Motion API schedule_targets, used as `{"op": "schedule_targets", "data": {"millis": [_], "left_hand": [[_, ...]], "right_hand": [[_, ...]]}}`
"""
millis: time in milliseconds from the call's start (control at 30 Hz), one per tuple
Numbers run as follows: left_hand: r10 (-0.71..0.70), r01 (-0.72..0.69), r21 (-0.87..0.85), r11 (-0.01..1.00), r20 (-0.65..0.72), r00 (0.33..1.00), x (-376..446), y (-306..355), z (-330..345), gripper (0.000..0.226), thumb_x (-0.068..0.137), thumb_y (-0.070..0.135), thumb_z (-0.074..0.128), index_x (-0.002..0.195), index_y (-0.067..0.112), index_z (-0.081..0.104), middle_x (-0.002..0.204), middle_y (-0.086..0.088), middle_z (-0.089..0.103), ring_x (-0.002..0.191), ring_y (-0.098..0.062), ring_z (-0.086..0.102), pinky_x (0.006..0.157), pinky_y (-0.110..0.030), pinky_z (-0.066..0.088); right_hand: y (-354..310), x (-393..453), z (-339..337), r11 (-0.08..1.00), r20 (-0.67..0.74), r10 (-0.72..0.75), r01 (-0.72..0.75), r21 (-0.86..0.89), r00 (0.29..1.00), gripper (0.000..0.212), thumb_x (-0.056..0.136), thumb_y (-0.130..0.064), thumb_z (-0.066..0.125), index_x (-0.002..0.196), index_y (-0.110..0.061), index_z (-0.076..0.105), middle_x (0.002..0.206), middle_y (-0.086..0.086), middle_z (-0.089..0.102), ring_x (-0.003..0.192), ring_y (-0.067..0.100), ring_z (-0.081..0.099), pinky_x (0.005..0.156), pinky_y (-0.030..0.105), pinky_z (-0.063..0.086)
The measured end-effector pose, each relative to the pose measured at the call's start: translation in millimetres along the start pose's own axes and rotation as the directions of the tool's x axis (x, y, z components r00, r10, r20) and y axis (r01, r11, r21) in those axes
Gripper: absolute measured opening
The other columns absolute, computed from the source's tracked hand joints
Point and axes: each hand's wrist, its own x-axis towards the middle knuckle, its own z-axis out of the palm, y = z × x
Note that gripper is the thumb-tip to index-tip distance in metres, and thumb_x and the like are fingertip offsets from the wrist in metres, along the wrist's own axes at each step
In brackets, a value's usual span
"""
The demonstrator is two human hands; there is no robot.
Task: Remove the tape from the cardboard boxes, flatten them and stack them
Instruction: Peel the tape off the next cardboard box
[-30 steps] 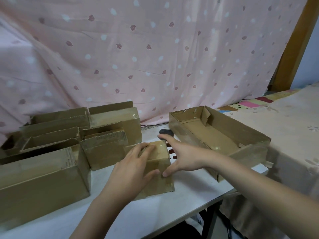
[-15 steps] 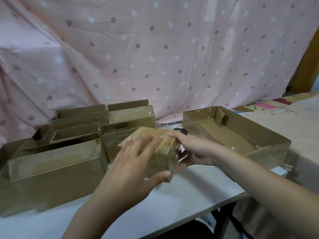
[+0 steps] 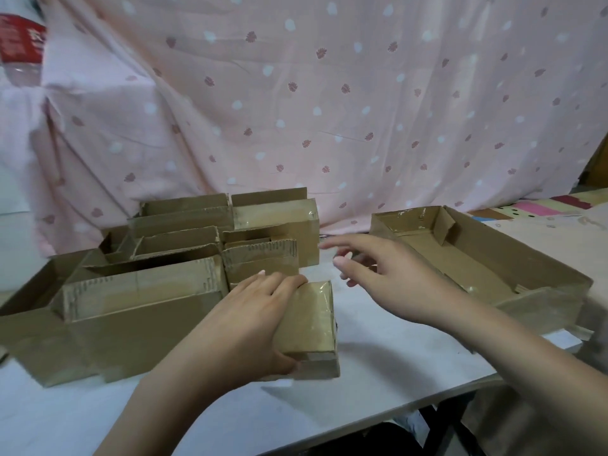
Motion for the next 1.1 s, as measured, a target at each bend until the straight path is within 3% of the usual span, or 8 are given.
{"op": "schedule_targets", "data": {"millis": [133, 300, 367, 467, 633, 800, 967, 1100], "left_hand": [[0.017, -0.011, -0.054, 0.998, 0.12, 0.993, 1, -9, -2, 0.103, 0.074, 0.055, 0.078, 0.153, 0.042, 0.012, 0.151, 0.022, 0.026, 0.149, -0.009, 0.008, 0.116, -0.021, -0.006], [-0.014, 0.054, -0.138, 0.989, 0.275, 0.961, -2, -9, 1, 0.107, 0.081, 0.039, 0.078, 0.156, 0.039, 0.002, 0.162, 0.019, 0.001, 0.15, -0.012, -0.013, 0.121, -0.033, 0.007], [0.004, 0.027, -0.126, 0.992, 0.24, 0.971, -3, -8, 7, 0.105, 0.086, 0.037, 0.072, 0.157, 0.033, -0.006, 0.162, 0.018, -0.008, 0.149, -0.01, -0.018, 0.118, -0.026, -0.011], [0.074, -0.067, -0.054, 0.996, 0.141, 0.987, -7, 2, 19, 0.096, 0.094, 0.032, 0.056, 0.156, 0.021, -0.016, 0.161, 0.011, -0.021, 0.141, -0.001, -0.028, 0.096, -0.012, -0.034], [0.06, -0.054, -0.044, 0.998, 0.134, 0.989, -6, 11, 28, 0.102, 0.095, 0.046, 0.058, 0.154, 0.022, -0.021, 0.158, 0.012, -0.027, 0.124, 0.005, -0.036, 0.087, -0.009, -0.038], [0.074, -0.075, 0.015, 0.997, 0.075, 0.994, -5, 10, 36, 0.107, 0.092, 0.058, 0.056, 0.155, 0.02, -0.021, 0.162, 0.006, -0.024, 0.129, 0.003, -0.033, 0.098, -0.016, -0.034], [0.051, -0.052, 0.032, 0.998, 0.019, 0.999, -8, 6, 44, 0.108, 0.092, 0.062, 0.052, 0.154, 0.017, -0.024, 0.162, 0.004, -0.027, 0.146, -0.007, -0.027, 0.114, -0.026, -0.024], [0.052, -0.053, 0.025, 0.998, 0.024, 0.998, -6, 4, 45, 0.108, 0.091, 0.062, 0.053, 0.154, 0.018, -0.023, 0.161, 0.006, -0.028, 0.147, -0.006, -0.025, 0.115, -0.024, -0.023]], "right_hand": [[-2, -8, 9, 0.992, 0.142, -0.093, 0.104, -0.073, 0.985, 0.017, 0.097, -0.03, 0.063, 0.107, -0.035, 0.077, 0.103, -0.019, 0.067, 0.096, 0.001, 0.061, 0.082, 0.014, 0.051], [9, -1, 23, 0.988, 0.174, -0.078, 0.099, -0.117, 0.982, 0.009, 0.093, -0.022, 0.07, 0.096, -0.024, 0.078, 0.096, -0.014, 0.07, 0.091, 0.002, 0.063, 0.082, 0.023, 0.054], [8, 3, 24, 0.982, 0.195, -0.071, 0.103, -0.16, 0.978, 0.005, 0.092, -0.024, 0.071, 0.089, -0.025, 0.076, 0.093, -0.013, 0.069, 0.089, 0.003, 0.063, 0.081, 0.025, 0.054], [7, 11, 24, 0.958, 0.219, -0.02, 0.082, -0.274, 0.976, 0.011, 0.092, -0.025, 0.071, 0.082, -0.029, 0.072, 0.091, -0.012, 0.069, 0.086, 0.008, 0.063, 0.082, 0.031, 0.054], [2, 21, 23, 0.935, 0.28, 0.101, 0.005, -0.354, 0.955, 0.007, 0.093, -0.024, 0.07, 0.086, -0.025, 0.071, 0.084, -0.008, 0.069, 0.076, 0.005, 0.064, 0.07, 0.022, 0.051], [0, 26, 27, 0.898, 0.347, 0.146, 0.024, -0.44, 0.926, 0.01, 0.1, -0.021, 0.057, 0.091, -0.021, 0.061, 0.089, -0.006, 0.058, 0.073, 0.011, 0.055, 0.063, 0.026, 0.042], [12, 13, 30, 0.979, 0.305, 0.056, 0.008, -0.203, 0.951, 0.018, 0.103, -0.011, 0.047, 0.087, -0.019, 0.051, 0.082, -0.007, 0.057, 0.075, 0.01, 0.062, 0.065, 0.018, 0.042], [32, -7, 29, 0.983, 0.205, -0.009, -0.029, 0.18, 0.979, 0.02, 0.102, -0.005, 0.05, 0.089, -0.018, 0.057, 0.087, 0.002, 0.065, 0.084, 0.02, 0.068, 0.089, 0.047, 0.052]]}}
